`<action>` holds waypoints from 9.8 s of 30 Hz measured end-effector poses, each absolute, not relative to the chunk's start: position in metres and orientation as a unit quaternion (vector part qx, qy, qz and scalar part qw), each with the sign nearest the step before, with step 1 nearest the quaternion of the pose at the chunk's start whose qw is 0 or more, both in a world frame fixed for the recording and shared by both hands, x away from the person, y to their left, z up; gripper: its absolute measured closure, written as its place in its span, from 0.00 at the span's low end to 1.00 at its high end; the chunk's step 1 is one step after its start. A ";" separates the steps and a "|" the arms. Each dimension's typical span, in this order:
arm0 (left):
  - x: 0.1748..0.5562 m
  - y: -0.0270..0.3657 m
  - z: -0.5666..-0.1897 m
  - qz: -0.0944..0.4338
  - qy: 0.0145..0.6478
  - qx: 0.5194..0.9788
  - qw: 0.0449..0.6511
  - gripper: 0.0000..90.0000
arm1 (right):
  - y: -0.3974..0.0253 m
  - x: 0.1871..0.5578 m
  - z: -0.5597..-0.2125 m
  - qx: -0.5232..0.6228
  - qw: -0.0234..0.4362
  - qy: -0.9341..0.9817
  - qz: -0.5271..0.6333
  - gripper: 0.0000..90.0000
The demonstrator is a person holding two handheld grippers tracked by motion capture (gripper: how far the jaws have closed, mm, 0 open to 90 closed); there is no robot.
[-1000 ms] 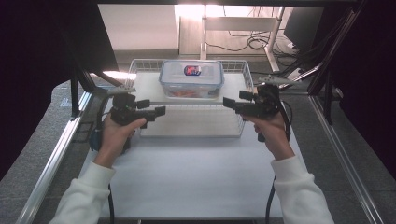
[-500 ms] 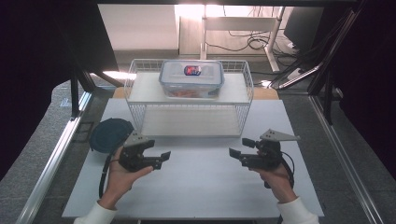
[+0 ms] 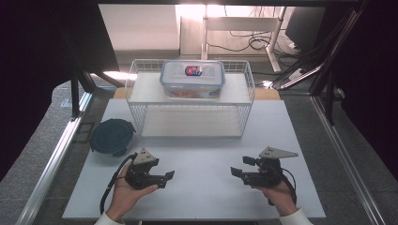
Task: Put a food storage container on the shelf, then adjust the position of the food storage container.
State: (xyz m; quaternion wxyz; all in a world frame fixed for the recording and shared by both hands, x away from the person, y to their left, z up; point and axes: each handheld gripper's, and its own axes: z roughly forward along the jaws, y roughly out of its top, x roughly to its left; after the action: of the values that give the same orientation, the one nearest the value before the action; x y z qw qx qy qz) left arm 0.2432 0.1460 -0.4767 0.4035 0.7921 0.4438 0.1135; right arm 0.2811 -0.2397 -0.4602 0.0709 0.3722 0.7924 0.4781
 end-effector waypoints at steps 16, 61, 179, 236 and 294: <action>0.241 0.149 -0.472 0.125 0.445 0.790 0.402 0.26 | -0.243 0.285 -0.463 0.380 0.072 0.790 0.476 0.30; 0.383 0.333 -0.435 0.174 0.561 0.740 0.327 0.79 | -0.252 0.290 -0.471 0.402 0.055 0.788 0.462 0.30; 0.270 0.322 -0.506 0.084 0.603 0.759 0.232 0.99 | -0.244 0.291 -0.479 0.407 0.053 0.799 0.440 0.30; 0.309 0.217 -0.514 0.031 0.535 0.793 0.288 1.00 | -0.243 0.293 -0.480 0.412 0.050 0.800 0.432 0.30; 0.306 0.169 -0.483 0.087 0.493 0.779 0.377 0.81 | -0.241 0.291 -0.478 0.411 0.062 0.800 0.433 0.30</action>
State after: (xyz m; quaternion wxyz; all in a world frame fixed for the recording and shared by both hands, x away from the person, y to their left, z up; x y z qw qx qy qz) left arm 0.3062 0.1688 -0.4834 0.3774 0.7793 0.4927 0.0869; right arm 0.2913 -0.2413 -0.4778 0.0616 0.4112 0.7998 0.4329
